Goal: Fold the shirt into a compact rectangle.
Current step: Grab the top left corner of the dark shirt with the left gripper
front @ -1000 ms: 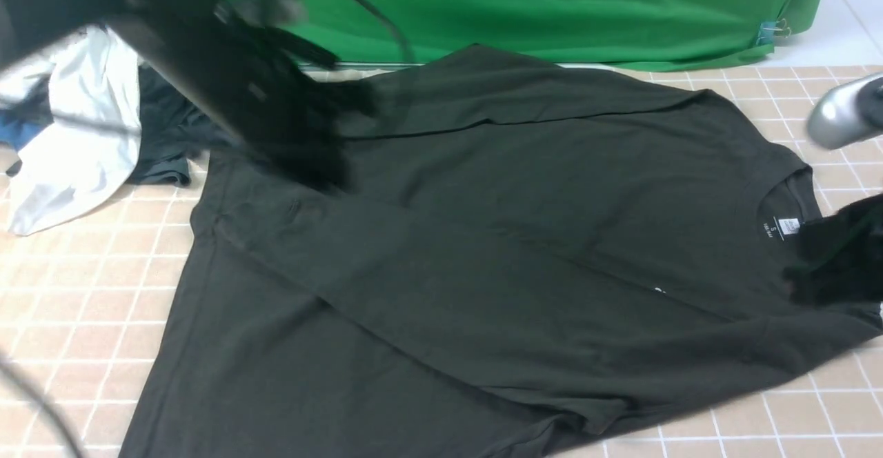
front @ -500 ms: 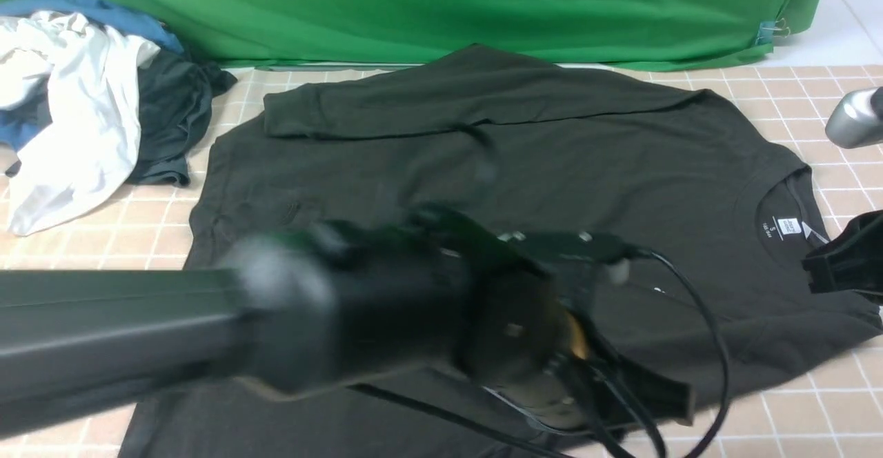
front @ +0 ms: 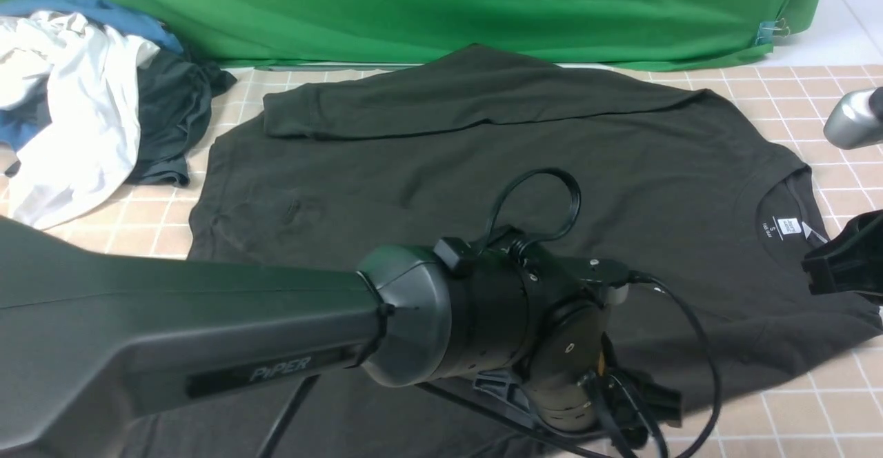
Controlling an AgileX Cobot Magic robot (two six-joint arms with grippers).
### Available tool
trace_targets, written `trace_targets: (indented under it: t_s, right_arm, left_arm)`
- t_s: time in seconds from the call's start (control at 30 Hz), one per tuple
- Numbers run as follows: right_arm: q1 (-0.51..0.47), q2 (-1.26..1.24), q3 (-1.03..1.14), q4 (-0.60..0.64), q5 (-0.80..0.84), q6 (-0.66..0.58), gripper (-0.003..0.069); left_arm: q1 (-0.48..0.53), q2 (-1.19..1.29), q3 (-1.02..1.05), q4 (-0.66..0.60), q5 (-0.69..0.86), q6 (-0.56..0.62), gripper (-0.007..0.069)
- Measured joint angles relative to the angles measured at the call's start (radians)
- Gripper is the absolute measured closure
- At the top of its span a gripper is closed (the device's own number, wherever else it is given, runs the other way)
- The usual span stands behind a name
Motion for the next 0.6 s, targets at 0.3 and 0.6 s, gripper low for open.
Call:
trace_targets:
  t_s: [0.3, 0.6]
  right_arm:
    - [0.000, 0.000, 0.000, 0.007, -0.024, 0.000, 0.0624]
    - [0.000, 0.003, -0.009, 0.017, -0.007, -0.019, 0.0624]
  left_arm:
    - [0.012, 0.001, 0.000, 0.079, -0.023, -0.044, 0.0370]
    - [0.012, -0.003, 0.000, 0.031, -0.025, 0.063, 0.0596]
